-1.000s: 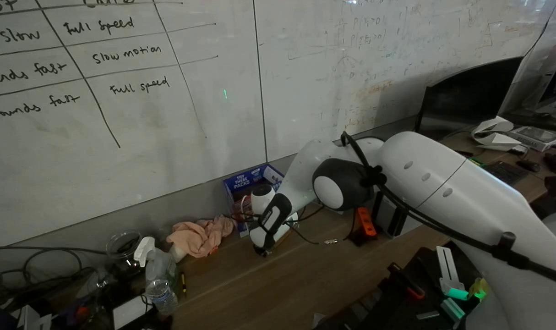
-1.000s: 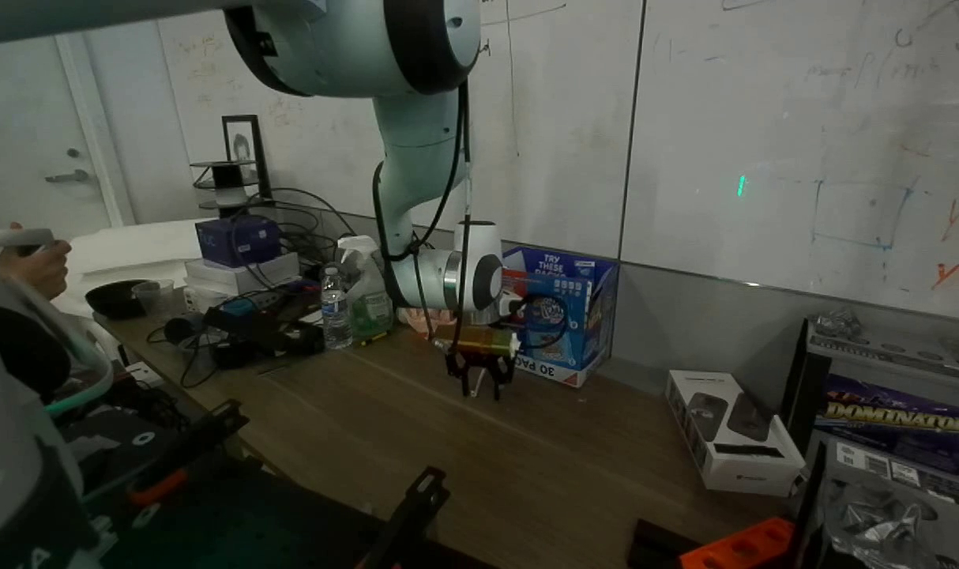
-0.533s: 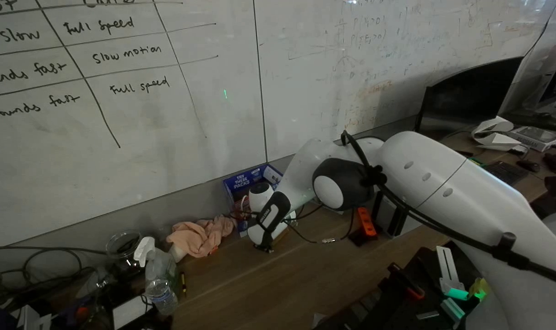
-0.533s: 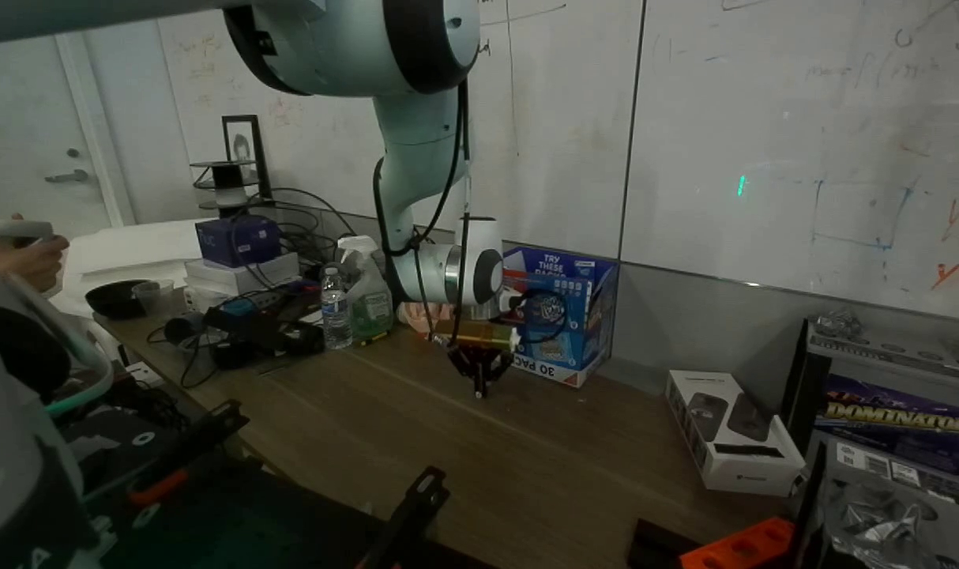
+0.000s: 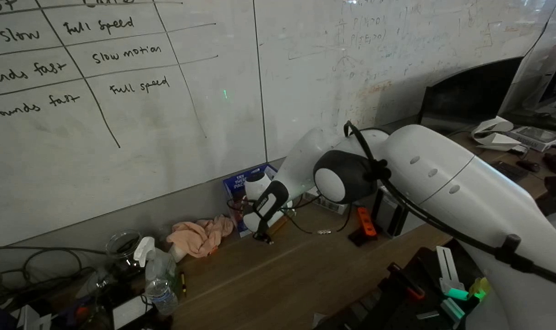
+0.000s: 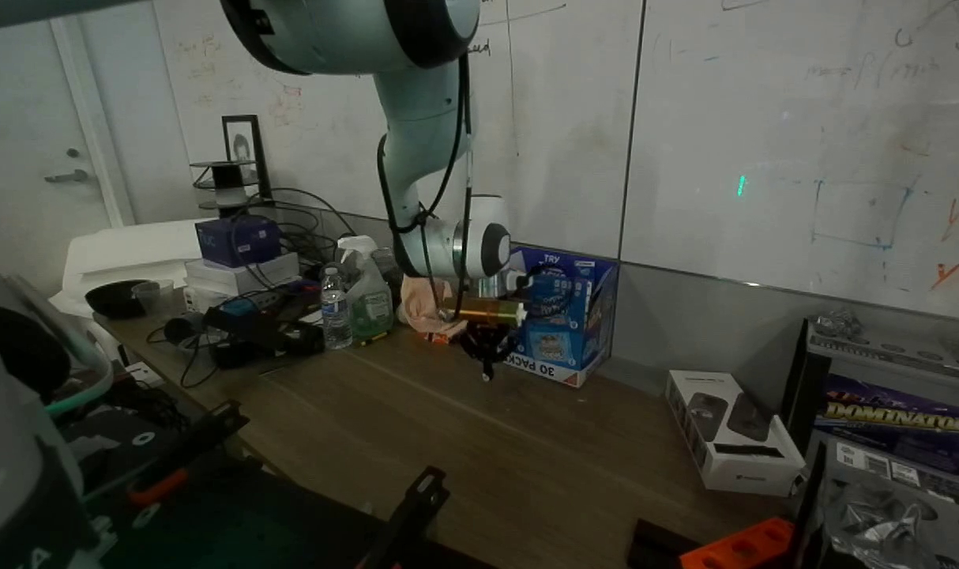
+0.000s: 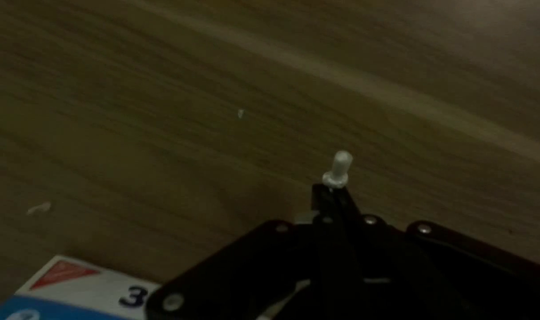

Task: Put the strings in the box

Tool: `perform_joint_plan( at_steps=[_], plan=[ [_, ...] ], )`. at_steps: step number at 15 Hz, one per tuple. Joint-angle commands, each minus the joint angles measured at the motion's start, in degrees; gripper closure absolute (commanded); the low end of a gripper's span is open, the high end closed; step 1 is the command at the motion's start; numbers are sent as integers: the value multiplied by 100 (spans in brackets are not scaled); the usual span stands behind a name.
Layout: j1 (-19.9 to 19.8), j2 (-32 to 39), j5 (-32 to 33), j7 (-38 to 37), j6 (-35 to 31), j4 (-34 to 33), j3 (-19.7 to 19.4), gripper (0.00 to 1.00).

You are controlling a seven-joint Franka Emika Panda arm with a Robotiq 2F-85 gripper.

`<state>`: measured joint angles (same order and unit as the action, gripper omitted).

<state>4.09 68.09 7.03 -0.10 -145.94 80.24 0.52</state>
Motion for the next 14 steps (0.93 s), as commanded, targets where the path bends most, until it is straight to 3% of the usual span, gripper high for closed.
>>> perform_joint_plan(
  at_steps=[1,8,14],
  plan=[
    [167,-975,-80,-209,338,411,-84,99],
    [674,-2466,163,-835,244,618,-394,99],
    [1157,-3431,763,-1656,643,374,-828,99]
  ],
)
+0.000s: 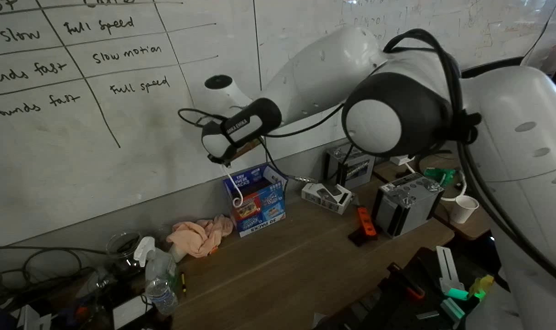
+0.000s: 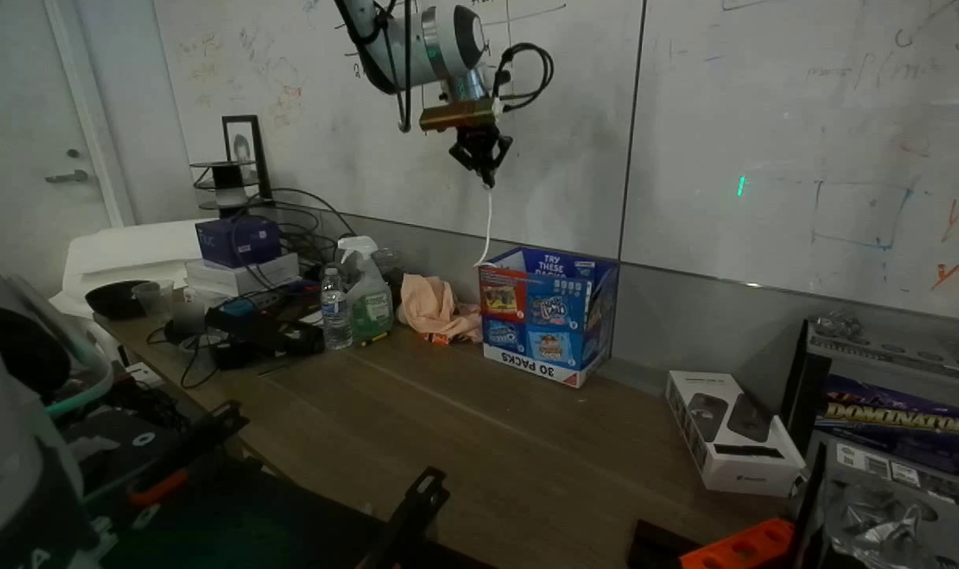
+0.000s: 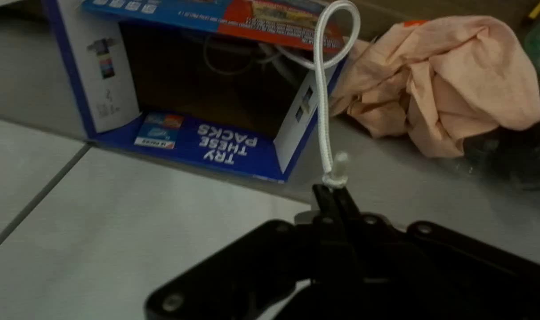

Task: Put the strings in the box

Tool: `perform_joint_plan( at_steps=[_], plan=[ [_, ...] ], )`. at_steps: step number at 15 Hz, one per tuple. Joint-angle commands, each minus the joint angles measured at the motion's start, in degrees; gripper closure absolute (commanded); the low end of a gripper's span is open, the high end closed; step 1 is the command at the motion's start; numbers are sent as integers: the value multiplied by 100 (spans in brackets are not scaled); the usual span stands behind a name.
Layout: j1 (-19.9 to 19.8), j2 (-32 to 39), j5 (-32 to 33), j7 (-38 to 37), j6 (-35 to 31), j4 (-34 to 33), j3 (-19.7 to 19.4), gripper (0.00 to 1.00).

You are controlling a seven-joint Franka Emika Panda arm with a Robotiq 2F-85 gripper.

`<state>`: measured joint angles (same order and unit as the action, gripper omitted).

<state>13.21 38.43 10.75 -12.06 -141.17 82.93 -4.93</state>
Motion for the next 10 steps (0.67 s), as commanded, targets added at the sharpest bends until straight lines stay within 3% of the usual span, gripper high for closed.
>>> perform_joint_plan(
  at_steps=[1,6,10],
  plan=[
    [297,-541,584,-621,168,65,-369,99],
    [259,-557,1158,-1055,121,57,-539,99],
    [108,-258,1160,-1037,169,152,-541,99]
  ],
)
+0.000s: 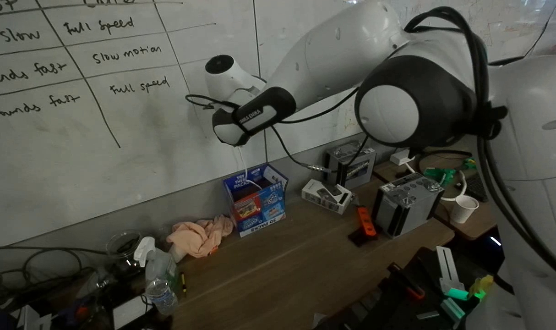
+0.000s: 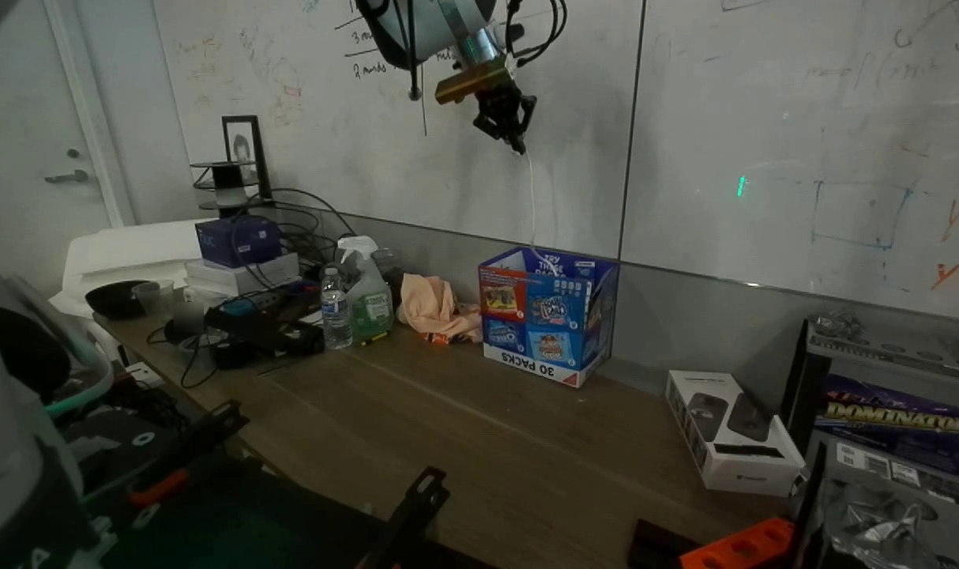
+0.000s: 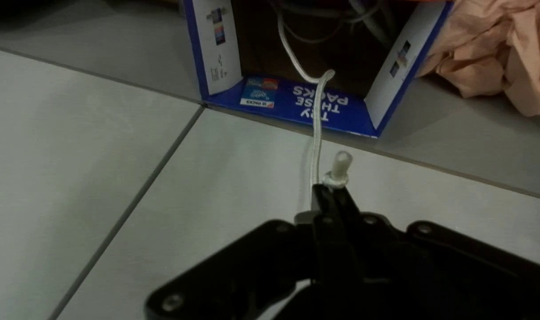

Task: Put the strings in the box

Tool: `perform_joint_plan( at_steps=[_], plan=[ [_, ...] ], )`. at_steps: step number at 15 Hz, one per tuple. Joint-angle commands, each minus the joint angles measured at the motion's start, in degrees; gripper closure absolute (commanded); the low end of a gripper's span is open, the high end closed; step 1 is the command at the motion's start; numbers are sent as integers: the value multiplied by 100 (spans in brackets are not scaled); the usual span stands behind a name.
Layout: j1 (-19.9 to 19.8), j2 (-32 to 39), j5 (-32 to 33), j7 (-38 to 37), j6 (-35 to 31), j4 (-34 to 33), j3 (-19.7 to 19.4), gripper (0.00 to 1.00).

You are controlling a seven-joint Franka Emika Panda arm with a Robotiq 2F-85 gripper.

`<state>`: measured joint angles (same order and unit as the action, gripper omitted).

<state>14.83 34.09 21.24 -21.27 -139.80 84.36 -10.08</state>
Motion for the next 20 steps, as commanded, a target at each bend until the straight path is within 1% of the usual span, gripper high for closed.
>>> perform_joint_plan(
  at_steps=[1,5,7,11,14,15,16,19,20],
  plan=[
    [-83,297,95,-109,45,-7,-30,99],
    [-241,813,-93,-5,157,-328,16,99],
    [-369,1046,-276,61,102,-501,93,99],
    [-540,1385,-654,110,62,-858,181,99],
    [-590,1575,-814,125,74,-1059,184,99],
    [-596,1608,-858,118,126,-1101,182,71],
    [-602,1636,-888,124,132,-1132,179,70],
    [-628,1557,-984,202,237,-1056,219,49],
    [-633,1477,-1010,233,294,-984,234,41]
  ],
)
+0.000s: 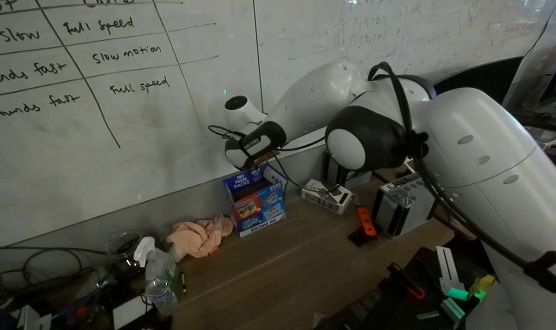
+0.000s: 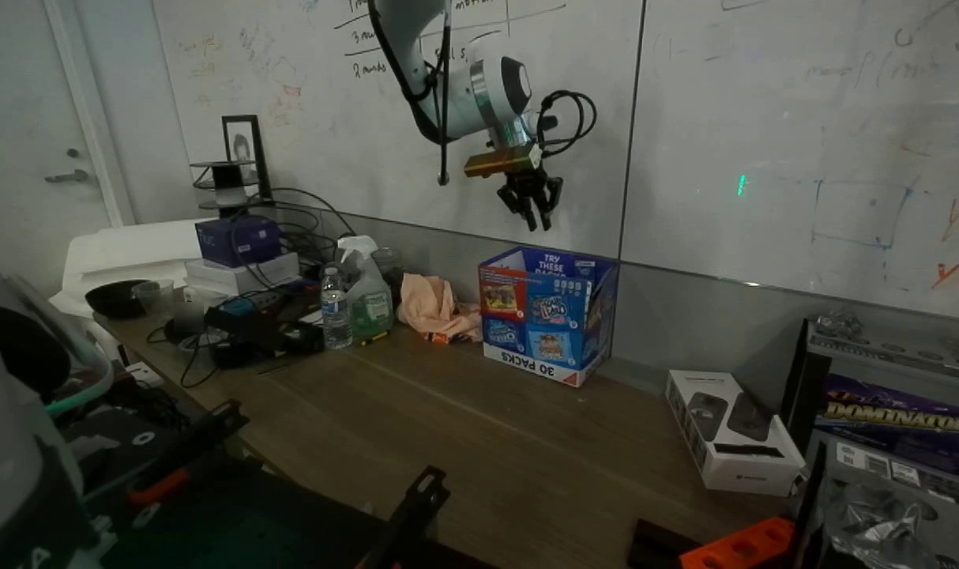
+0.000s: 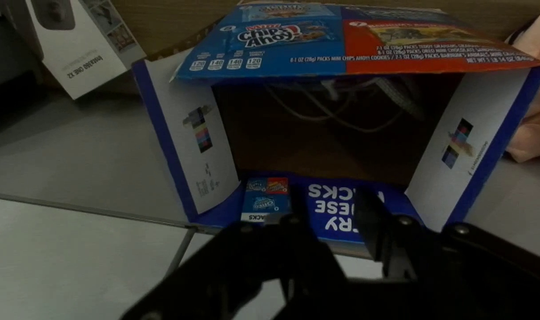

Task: Put the strings in the box

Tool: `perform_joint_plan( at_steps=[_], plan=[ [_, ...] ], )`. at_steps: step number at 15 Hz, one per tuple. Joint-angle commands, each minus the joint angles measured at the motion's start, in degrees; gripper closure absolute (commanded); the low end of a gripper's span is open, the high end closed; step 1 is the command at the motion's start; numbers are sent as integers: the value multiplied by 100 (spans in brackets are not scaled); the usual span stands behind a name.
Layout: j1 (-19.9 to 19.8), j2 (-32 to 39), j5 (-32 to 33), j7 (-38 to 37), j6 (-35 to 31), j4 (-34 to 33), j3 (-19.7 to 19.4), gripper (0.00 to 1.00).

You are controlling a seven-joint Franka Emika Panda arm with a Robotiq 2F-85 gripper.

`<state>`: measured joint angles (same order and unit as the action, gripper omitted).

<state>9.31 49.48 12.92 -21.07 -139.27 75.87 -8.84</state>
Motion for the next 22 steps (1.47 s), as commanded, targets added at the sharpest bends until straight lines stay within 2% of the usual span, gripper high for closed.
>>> perform_joint_plan(
  at_steps=[1,5,6,11,16,22],
  plan=[
    [-76,-196,-184,250,321,-14,118,34],
    [-94,-1065,-175,722,933,697,262,3],
    [-86,-1415,-134,829,1136,987,282,0],
    [-177,-2779,-78,1043,1793,1960,379,0],
    [-443,-4342,-156,1266,1664,3402,476,0],
    [-771,-6275,-732,1835,1726,5122,553,0]
  ],
)
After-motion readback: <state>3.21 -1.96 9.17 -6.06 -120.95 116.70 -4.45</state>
